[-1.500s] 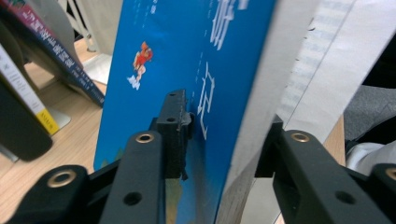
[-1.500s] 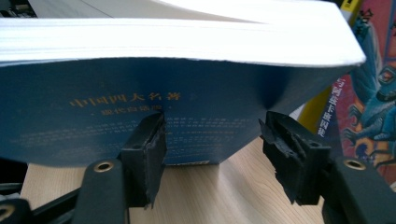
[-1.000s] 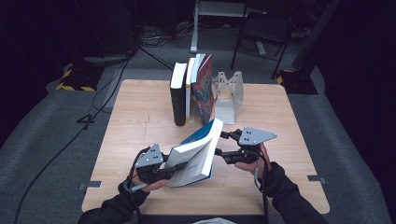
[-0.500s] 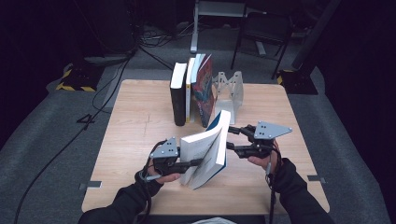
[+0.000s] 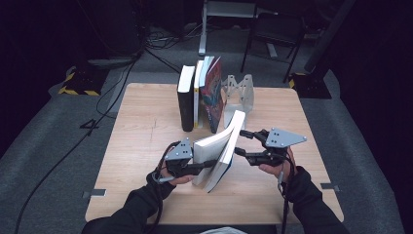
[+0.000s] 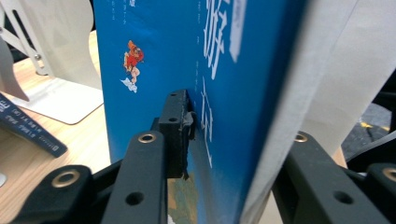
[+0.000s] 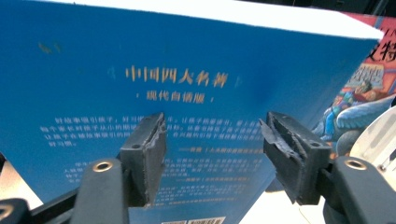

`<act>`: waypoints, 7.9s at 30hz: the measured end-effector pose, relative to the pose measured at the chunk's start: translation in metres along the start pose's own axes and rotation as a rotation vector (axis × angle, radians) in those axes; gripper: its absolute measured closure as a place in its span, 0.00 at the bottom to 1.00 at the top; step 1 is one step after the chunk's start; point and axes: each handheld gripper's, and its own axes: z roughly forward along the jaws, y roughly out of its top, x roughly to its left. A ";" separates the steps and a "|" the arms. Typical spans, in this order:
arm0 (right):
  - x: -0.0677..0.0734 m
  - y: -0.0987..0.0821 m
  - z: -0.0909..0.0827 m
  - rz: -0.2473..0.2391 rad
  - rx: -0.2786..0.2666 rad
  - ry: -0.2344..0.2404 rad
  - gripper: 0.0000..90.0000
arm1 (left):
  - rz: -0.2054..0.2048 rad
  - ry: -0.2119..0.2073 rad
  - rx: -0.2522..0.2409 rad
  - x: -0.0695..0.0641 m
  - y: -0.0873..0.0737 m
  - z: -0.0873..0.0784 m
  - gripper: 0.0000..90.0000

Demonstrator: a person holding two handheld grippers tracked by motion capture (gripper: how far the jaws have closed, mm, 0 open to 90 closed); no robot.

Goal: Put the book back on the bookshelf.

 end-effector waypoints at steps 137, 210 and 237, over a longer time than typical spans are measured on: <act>0.023 -0.027 0.041 -0.074 0.106 0.182 0.49 | -0.005 0.206 0.212 0.002 -0.040 -0.061 0.51; -0.007 0.039 -0.012 0.021 0.216 0.136 0.67 | 0.026 0.112 0.273 0.032 -0.019 0.035 0.34; -0.010 0.035 -0.030 0.067 0.220 0.004 0.67 | 0.005 0.202 0.467 -0.006 -0.074 -0.030 0.22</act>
